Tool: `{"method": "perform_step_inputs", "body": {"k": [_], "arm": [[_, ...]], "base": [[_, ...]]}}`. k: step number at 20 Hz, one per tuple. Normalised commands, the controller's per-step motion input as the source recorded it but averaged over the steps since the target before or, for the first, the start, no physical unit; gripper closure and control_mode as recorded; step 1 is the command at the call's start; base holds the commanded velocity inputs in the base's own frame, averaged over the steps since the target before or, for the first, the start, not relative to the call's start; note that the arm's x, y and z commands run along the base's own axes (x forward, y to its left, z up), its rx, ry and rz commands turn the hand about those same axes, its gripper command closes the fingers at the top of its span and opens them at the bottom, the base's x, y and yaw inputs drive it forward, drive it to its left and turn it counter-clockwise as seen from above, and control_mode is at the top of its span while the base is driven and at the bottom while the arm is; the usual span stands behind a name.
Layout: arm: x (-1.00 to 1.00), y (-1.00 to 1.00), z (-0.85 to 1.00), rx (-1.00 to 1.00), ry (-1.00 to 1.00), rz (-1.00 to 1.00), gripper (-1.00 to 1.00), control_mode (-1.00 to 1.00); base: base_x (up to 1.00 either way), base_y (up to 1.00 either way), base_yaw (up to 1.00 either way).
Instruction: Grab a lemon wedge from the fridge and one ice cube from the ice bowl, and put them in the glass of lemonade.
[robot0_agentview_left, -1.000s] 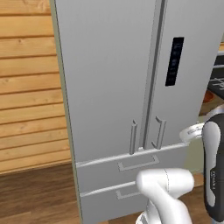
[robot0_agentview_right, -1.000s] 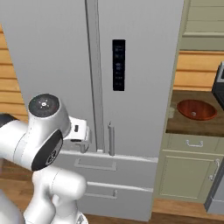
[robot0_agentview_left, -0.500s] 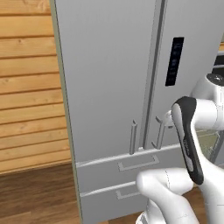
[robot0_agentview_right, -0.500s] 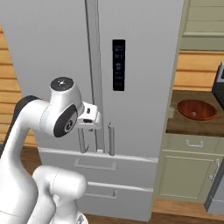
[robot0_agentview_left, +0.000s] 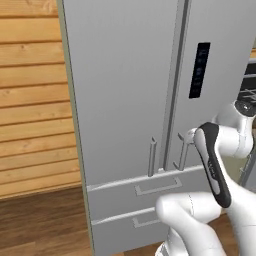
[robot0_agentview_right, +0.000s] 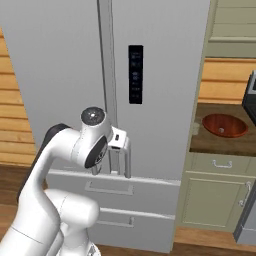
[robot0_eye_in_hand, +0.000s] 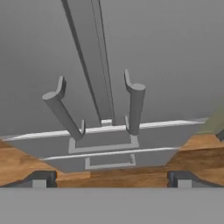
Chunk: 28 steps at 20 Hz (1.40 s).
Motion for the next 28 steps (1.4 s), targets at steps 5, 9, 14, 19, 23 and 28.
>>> {"method": "perform_step_inputs", "body": {"k": [5, 9, 14, 19, 23, 28], "arm": [[0.14, -0.14, 0.00, -0.02, -0.02, -0.07, -1.00, -1.00], [0.45, 0.00, -0.22, -0.02, 0.01, 0.00, -1.00, -1.00], [0.50, -0.01, -0.39, -0.01, 0.00, 0.00, -1.00, -1.00], [0.36, -0.24, -0.07, 0.00, 0.01, 0.00, -1.00, -1.00], [0.35, -0.10, -0.20, 0.00, 0.00, 0.00, -1.00, -1.00], [0.42, 0.00, -0.45, 0.00, 0.00, 0.00, -1.00, -1.00]], "base": [[0.00, 0.00, 0.00], [0.00, 0.00, 0.00], [0.00, 0.00, 0.00], [0.00, 0.00, 0.00], [0.00, 0.00, 0.00], [0.00, 0.00, 0.00]]}}
